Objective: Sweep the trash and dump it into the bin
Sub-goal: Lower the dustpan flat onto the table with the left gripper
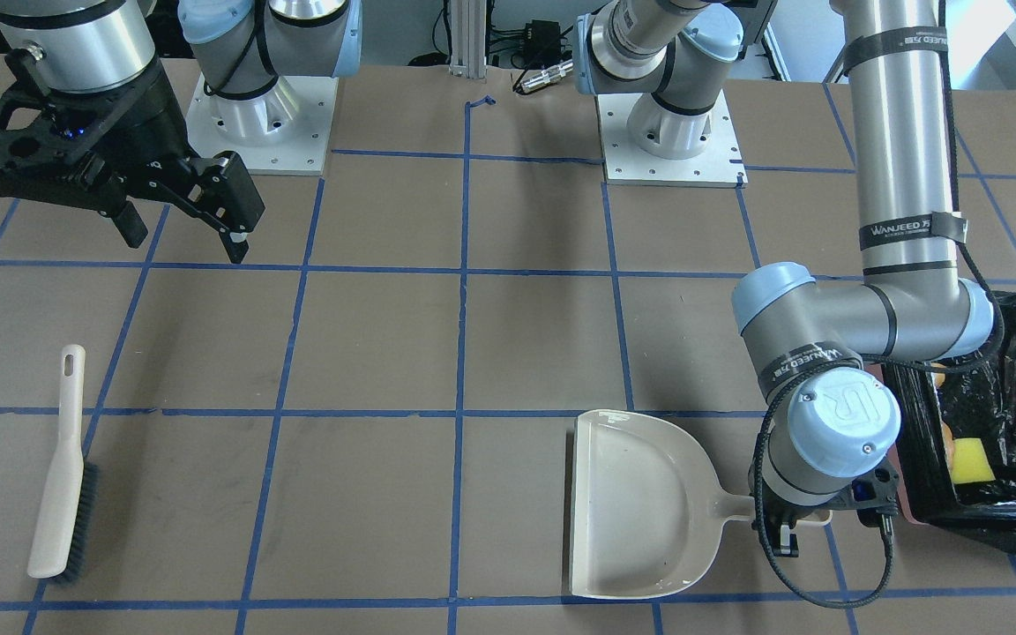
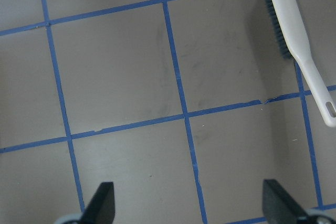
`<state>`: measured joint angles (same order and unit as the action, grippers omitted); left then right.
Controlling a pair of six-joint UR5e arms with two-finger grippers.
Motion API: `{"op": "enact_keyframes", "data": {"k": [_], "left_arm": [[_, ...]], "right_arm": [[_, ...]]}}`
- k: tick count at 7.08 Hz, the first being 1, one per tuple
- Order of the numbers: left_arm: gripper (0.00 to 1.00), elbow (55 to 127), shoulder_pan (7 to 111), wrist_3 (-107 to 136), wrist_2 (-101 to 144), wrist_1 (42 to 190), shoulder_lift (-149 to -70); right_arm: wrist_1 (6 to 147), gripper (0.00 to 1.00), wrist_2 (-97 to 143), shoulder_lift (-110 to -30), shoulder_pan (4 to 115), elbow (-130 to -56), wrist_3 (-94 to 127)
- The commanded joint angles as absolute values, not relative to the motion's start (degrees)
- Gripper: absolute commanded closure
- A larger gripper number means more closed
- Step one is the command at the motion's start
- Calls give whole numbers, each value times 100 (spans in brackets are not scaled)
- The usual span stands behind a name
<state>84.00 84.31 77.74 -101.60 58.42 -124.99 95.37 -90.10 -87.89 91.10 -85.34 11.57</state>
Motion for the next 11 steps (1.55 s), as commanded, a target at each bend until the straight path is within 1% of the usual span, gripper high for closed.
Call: {"op": "enact_keyframes", "data": {"k": [1,3,5,7,8,9,11], "left_arm": [[96,8280,8411,7769,-10169,5827,-12515],[81,8296,8411,7752,-10195,5836,-12499],[74,8314,8411,7438,-10326,5845,-12489],[63,8306,8411,7418,-10328,5836,-12507],[59,8262,8411,7461,-10284,5836,-12507],[59,8244,8411,7505,-10309,5836,-12533],[53,8235,8411,7523,-10310,5836,-12464]], "right_arm": [[9536,0,-9017,-8789,9114,-8534,1151],[9536,0,-9018,-8789,9106,-8534,1151],[9536,0,-9018,-8789,9097,-8534,1143],[9536,0,-9026,-8789,9088,-8534,1143],[9527,0,-9026,-8789,9088,-8534,1143],[9527,0,-9026,-8789,9088,-8534,1143],[9527,0,-9026,-8789,9088,-8534,1143]]}}
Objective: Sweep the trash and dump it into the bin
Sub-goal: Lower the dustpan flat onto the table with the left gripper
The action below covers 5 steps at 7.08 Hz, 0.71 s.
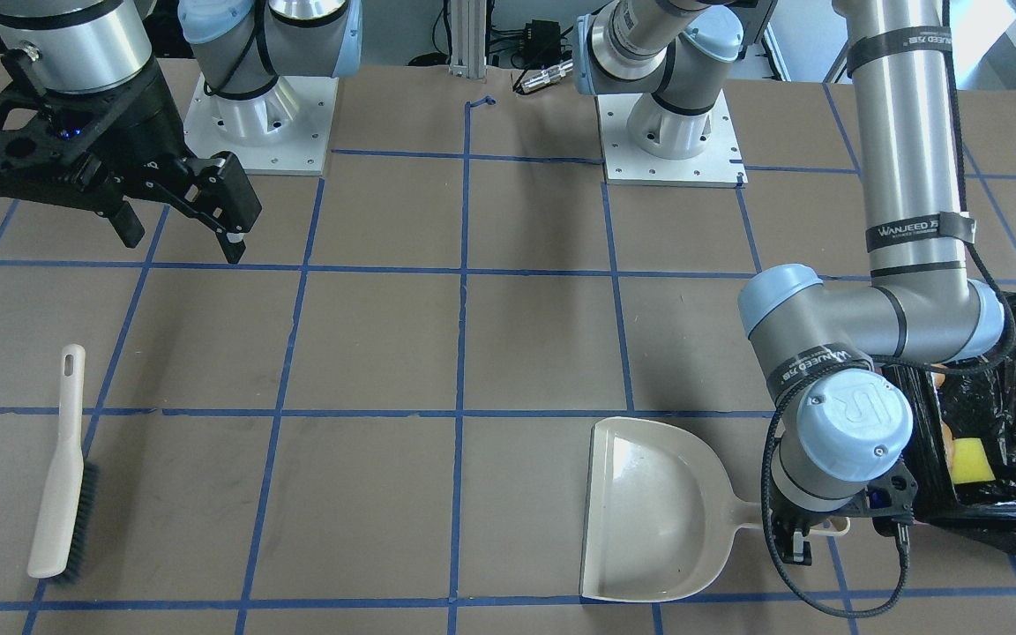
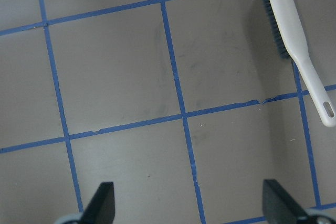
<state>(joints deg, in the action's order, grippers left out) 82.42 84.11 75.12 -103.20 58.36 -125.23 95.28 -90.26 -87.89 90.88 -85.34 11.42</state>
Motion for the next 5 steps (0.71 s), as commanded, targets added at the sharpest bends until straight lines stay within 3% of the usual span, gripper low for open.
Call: {"op": "enact_keyframes", "data": {"k": [1,3,4,5], "left_arm": [[49,8305,8446,7515,-10301,5906,-12289],[45,8481,8490,7358,-10301,6273,-11929],[48,8377,8499,6434,-10179,6745,-11605],[41,8332,8482,5198,-10160,7124,-11236]], "right_arm": [[9527,0,-9026,-8789,9079,-8543,1143],[9527,0,-9026,-8789,9079,-8543,1142],[9527,0,-9026,-8789,9079,-8543,1143],[9519,0,-9035,-8789,9079,-8543,1143]]}}
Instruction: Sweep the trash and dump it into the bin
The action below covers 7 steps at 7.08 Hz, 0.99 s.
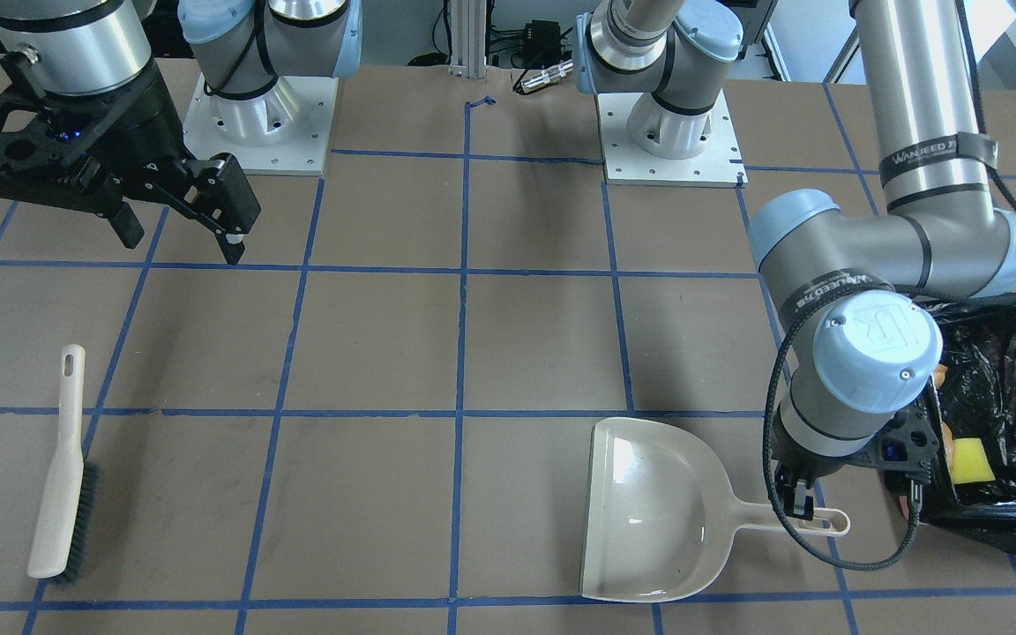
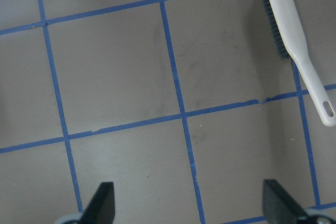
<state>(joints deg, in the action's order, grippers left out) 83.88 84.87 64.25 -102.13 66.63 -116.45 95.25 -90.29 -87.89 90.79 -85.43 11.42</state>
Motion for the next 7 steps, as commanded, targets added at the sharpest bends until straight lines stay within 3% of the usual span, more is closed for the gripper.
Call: {"op": "enact_keyframes", "data": {"k": [1,2,4,7], "left_arm": [[33,8280,8499,4324,-10186,7380,-10806],[0,8384,8499,3515,-10178,7426,-10428],[0,8499,8403,1933,-9968,7874,-10108],[0,8822,8841,1697,-9106,7954,-9870]], "right_arm": [[9510,0,-9035,-8789,9079,-8543,1134],[9510,0,-9026,-8789,9079,-8569,1134],[9527,0,-9026,-8789,9079,-8596,1134],[9527,0,-9026,-8789,9079,-8604,1134]]}}
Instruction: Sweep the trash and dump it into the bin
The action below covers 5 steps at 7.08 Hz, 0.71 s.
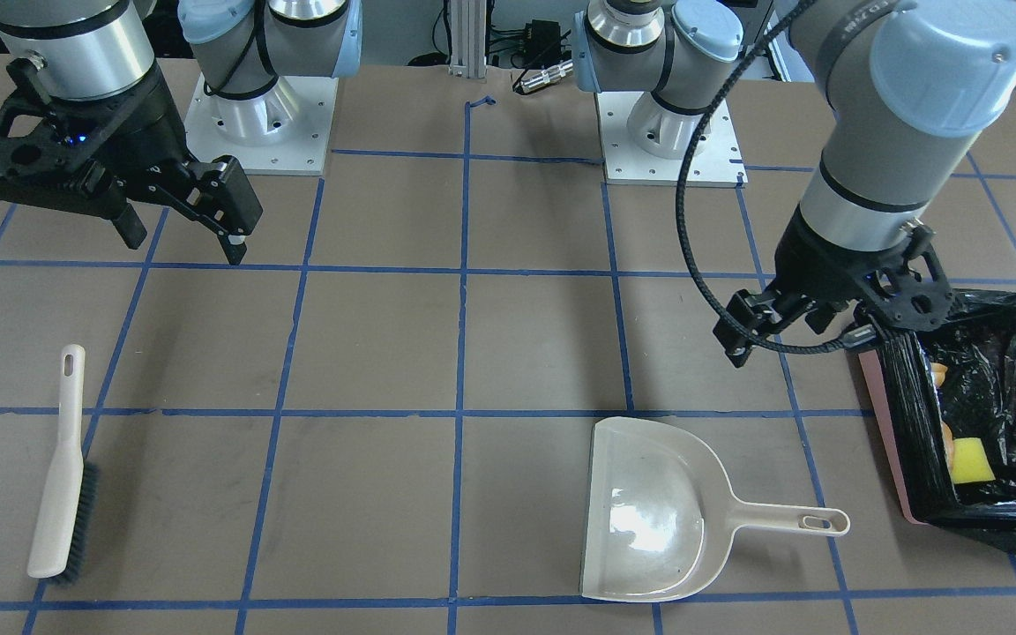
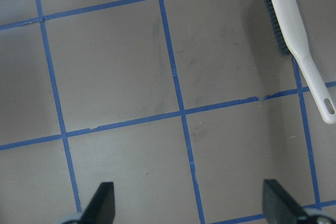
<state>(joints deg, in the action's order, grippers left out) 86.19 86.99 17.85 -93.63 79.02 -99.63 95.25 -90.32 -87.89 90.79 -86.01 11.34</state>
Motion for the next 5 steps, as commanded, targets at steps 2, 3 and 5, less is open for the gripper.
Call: {"op": "enact_keyframes", "data": {"k": [2,3,5], "left_arm": [[0,9035,8868,712,-9123,8285,-9389],[0,8992,8868,538,-9140,8610,-9230],[0,9052,8851,466,-8775,8815,-8983]], "right_arm": [[9527,0,-9026,-8789,9070,-8639,1134],[9545,0,-9009,-8789,9096,-8640,1134],[9545,0,-9009,-8789,9106,-8640,1143]]}}
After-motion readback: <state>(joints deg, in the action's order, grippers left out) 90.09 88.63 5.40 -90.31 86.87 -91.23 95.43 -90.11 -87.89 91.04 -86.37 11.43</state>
